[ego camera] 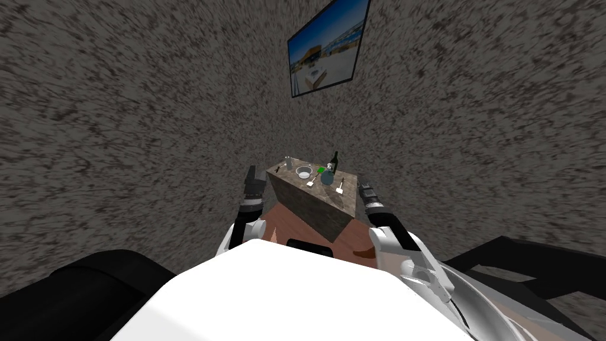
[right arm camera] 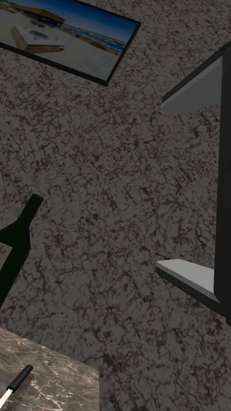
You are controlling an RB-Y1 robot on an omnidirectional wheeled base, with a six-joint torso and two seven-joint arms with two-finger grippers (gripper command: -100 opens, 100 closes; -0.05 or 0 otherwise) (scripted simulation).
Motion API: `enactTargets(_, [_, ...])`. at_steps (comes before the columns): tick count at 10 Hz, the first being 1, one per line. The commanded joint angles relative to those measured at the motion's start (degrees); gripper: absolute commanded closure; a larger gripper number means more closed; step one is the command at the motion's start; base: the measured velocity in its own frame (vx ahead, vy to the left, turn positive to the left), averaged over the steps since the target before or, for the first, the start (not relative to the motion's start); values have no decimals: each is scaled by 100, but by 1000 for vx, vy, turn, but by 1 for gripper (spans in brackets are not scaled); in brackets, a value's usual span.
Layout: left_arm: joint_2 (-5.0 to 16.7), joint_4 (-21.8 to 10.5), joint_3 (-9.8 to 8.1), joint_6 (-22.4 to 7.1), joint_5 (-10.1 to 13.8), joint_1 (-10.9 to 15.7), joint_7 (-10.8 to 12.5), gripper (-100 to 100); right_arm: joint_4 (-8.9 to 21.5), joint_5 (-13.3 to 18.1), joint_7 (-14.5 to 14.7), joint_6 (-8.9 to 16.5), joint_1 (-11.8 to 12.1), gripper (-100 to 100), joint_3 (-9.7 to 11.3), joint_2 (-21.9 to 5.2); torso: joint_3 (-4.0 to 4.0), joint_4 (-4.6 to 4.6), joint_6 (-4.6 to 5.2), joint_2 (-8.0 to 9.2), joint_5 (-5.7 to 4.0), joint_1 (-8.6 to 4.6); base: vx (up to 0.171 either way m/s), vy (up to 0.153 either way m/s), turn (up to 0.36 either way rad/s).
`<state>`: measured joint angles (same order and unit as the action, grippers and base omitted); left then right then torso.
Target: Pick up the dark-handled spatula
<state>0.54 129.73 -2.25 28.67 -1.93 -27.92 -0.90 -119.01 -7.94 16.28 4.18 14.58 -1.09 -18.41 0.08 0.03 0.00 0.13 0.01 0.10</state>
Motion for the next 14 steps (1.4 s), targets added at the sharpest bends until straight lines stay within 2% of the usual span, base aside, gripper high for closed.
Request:
enactTargets(1, [0,0,0,0,0,0,0,0,49,-22,92,286,-53,-100,-21,-86,0,0,0,0,0,0,-40,46,138])
enactTargets(2, [0,0,0,0,0,-1,0,0,49,-22,92,326,-53,-100,-21,-86,0,0,2,-1,1,0,-8,9,27])
enactTargets(3, [0,0,-1,0,0,-1,0,0,237,-59,260,560,-216,-100,-58,-249,-4,-1,4,-9,-1,-10,-50,57,172])
enactTargets(4, [0,0,0,0,0,0,0,0,237,-59,260,689,-216,-100,-58,-249,-1,0,-1,-2,1,3,-37,42,125])
enactTargets(5, [0,0,0,0,0,-1,0,0,443,-101,427,923,-385,-100,-100,-413,-1,0,3,-3,1,-1,-47,54,161])
enactTargets(6, [0,0,0,0,0,0,0,0,443,-101,427,1061,-385,-100,-100,-413,-1,0,0,-2,1,2,-51,58,175])
enactTargets(14, [1,0,-1,0,0,-2,0,0,443,-101,427,1061,-385,-100,-100,-413,-8,-3,6,-15,-3,-19,1,-1,-4])
